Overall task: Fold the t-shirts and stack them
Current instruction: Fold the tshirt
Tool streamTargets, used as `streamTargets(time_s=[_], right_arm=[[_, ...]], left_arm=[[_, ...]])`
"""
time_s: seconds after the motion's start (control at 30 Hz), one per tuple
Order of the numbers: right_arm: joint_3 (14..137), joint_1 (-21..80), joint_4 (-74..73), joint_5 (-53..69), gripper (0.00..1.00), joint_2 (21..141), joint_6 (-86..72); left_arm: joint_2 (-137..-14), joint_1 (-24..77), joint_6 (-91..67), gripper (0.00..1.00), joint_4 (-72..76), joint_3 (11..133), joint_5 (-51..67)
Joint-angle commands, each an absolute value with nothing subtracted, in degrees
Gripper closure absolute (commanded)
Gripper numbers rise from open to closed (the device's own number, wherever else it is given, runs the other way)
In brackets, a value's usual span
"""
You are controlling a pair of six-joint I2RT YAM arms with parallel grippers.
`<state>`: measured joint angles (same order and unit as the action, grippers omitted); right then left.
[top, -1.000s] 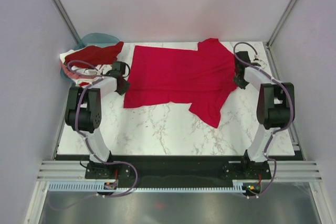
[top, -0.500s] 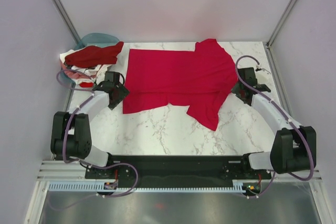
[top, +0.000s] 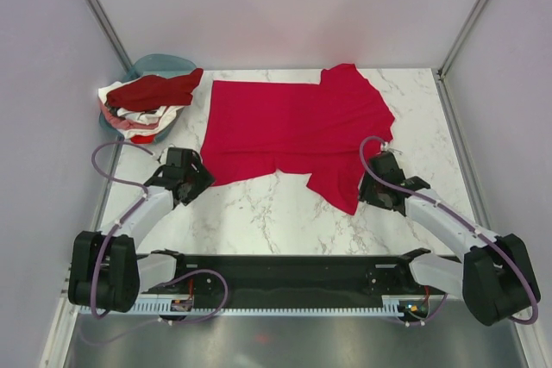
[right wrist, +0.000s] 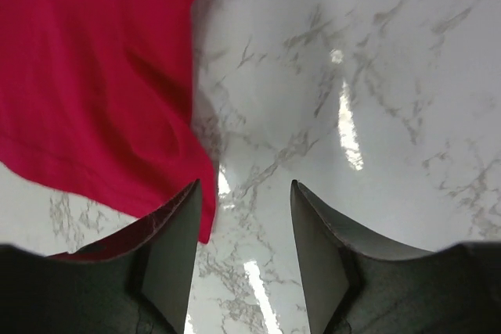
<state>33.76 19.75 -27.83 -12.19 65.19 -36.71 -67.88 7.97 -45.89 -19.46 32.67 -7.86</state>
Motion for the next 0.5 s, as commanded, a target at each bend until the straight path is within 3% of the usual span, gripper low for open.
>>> streamTargets(time_s=[0.0, 0.27, 0.47], right_arm=[[32.17, 23.72, -26.28, -7.29, 0.43, 62.50, -36.73], [30.76, 31.11, -23.82, -11.07, 0.43, 68.53, -39.11], [30.50, 32.61, -23.82, -12.92, 0.53, 68.65, -39.82]], left_arm=[[-65.74, 8.09, -42.10, 0.26, -14.77, 32.16, -2.39], [-63.72, 8.17, -41.22, 0.29, -14.33, 31.38, -1.50], [-64.07, 8.17, -41.13, 0.32, -14.24, 31.20, -2.02]])
